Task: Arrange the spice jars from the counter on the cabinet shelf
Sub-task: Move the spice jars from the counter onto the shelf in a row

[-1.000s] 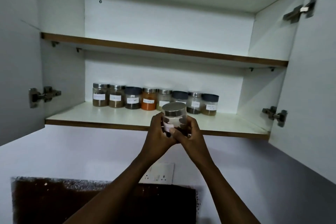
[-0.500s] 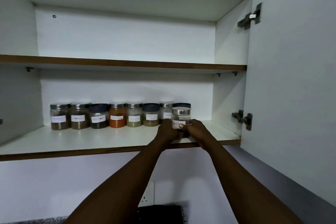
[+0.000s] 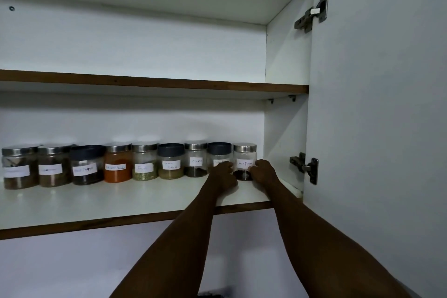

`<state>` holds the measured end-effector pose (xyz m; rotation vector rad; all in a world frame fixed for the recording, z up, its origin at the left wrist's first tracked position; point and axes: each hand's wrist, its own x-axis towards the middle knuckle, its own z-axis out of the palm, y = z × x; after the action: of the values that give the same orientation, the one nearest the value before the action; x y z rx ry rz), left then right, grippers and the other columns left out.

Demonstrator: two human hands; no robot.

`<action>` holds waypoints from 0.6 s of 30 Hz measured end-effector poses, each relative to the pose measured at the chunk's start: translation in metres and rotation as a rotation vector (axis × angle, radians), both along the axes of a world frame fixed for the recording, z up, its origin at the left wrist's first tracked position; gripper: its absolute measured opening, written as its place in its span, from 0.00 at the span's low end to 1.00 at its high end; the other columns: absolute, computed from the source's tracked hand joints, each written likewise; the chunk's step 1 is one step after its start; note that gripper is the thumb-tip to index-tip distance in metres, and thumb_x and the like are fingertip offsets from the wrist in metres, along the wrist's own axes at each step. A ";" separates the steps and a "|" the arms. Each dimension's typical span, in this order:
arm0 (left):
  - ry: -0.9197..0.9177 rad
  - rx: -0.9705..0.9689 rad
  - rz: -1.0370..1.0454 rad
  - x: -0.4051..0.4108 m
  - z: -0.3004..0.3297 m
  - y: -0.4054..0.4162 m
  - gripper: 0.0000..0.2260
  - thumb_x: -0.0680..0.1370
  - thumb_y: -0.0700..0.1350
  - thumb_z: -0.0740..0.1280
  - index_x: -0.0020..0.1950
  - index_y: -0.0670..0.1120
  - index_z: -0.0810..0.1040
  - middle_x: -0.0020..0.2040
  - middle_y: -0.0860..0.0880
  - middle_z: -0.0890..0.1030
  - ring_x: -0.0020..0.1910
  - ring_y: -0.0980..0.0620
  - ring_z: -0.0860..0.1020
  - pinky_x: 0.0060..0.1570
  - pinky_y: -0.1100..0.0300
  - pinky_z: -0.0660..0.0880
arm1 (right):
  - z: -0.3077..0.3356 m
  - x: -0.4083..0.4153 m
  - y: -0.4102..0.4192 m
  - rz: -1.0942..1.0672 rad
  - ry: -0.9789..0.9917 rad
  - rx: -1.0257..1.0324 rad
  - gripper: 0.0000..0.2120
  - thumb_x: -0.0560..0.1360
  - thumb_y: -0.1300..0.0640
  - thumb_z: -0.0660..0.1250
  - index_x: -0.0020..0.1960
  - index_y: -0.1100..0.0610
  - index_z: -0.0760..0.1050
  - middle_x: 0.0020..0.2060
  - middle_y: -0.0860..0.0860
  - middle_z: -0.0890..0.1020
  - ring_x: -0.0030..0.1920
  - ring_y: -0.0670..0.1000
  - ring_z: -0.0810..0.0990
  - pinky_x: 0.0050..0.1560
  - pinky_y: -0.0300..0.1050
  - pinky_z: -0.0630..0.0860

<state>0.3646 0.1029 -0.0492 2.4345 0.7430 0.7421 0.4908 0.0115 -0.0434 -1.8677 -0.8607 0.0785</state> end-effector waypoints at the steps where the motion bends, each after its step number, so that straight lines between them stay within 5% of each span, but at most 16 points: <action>1: -0.007 -0.025 -0.002 0.004 0.000 0.002 0.30 0.75 0.41 0.72 0.76 0.40 0.69 0.73 0.44 0.74 0.72 0.47 0.72 0.63 0.65 0.65 | -0.001 0.006 0.006 -0.013 -0.018 0.001 0.14 0.78 0.62 0.65 0.59 0.70 0.78 0.57 0.64 0.81 0.59 0.61 0.80 0.48 0.43 0.71; 9: 0.008 0.001 -0.023 0.015 -0.004 0.003 0.27 0.71 0.47 0.74 0.69 0.45 0.72 0.64 0.47 0.79 0.59 0.51 0.77 0.50 0.64 0.68 | -0.009 0.008 0.016 -0.140 -0.070 0.120 0.29 0.70 0.60 0.78 0.63 0.71 0.70 0.60 0.65 0.78 0.61 0.63 0.78 0.51 0.44 0.72; 14: 0.034 0.009 -0.045 0.018 -0.005 0.004 0.30 0.71 0.50 0.74 0.71 0.46 0.71 0.67 0.47 0.77 0.64 0.47 0.76 0.53 0.60 0.69 | -0.007 0.010 0.015 -0.093 -0.032 0.045 0.09 0.76 0.62 0.65 0.54 0.63 0.78 0.47 0.57 0.79 0.57 0.61 0.81 0.44 0.39 0.71; 18: 0.019 0.010 -0.066 0.020 -0.008 0.006 0.27 0.72 0.49 0.74 0.70 0.47 0.74 0.68 0.48 0.77 0.65 0.49 0.76 0.54 0.61 0.69 | -0.007 0.008 0.018 -0.065 -0.163 -0.001 0.09 0.76 0.63 0.65 0.51 0.69 0.79 0.50 0.63 0.83 0.55 0.62 0.82 0.38 0.37 0.68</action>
<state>0.3843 0.1090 -0.0571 2.4655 0.6637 0.6993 0.4985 0.0291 -0.0506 -1.9207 -0.9096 -0.1145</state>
